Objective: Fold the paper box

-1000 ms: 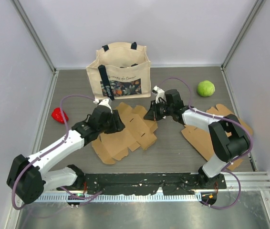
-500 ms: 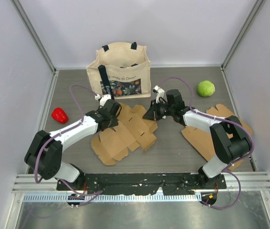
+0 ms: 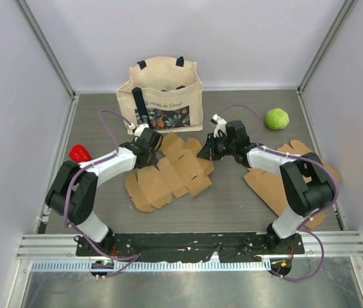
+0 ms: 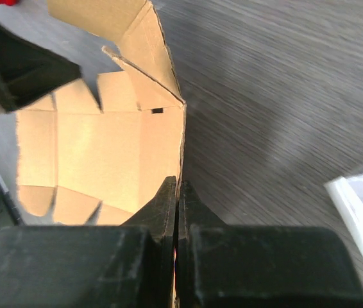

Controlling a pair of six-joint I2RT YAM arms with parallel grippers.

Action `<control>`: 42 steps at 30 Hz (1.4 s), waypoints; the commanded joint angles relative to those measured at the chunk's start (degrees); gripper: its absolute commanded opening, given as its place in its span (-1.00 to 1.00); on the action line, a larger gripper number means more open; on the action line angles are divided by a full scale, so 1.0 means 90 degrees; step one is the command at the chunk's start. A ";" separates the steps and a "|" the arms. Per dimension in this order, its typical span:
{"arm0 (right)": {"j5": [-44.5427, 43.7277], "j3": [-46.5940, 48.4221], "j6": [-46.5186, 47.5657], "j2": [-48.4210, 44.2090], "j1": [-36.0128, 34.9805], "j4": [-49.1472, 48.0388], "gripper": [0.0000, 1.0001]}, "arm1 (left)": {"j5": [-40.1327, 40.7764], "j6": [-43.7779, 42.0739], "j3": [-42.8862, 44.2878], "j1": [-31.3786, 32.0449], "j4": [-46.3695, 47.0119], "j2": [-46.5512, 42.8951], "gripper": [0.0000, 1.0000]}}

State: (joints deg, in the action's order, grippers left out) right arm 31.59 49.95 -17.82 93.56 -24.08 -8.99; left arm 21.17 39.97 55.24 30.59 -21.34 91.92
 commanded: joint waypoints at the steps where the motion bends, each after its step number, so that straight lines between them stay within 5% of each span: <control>1: -0.1018 0.0162 -0.0021 0.0336 0.0009 0.0266 -0.99 | -0.0359 0.0061 0.0141 -0.0225 0.0594 0.0080 -0.38; 19: -0.1167 0.0289 0.0018 0.0601 0.0028 0.0316 -0.98 | -0.1843 -0.0105 0.0912 -0.0479 0.0761 0.1447 -0.45; 31: -0.1089 0.0270 -0.0041 0.0532 0.0009 0.0208 -0.98 | -0.3026 0.0227 -0.0581 -0.0313 0.2126 0.0041 -0.63; 42: -0.1069 0.0289 -0.0002 0.0532 -0.0118 0.0169 -0.98 | -0.2733 0.0657 -0.0894 0.0566 0.2703 0.0411 -0.67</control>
State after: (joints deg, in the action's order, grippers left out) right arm 21.93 50.89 -17.98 99.15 -24.60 -4.69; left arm -3.95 43.62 48.64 34.61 -1.67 93.78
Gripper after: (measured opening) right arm 0.039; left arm 0.167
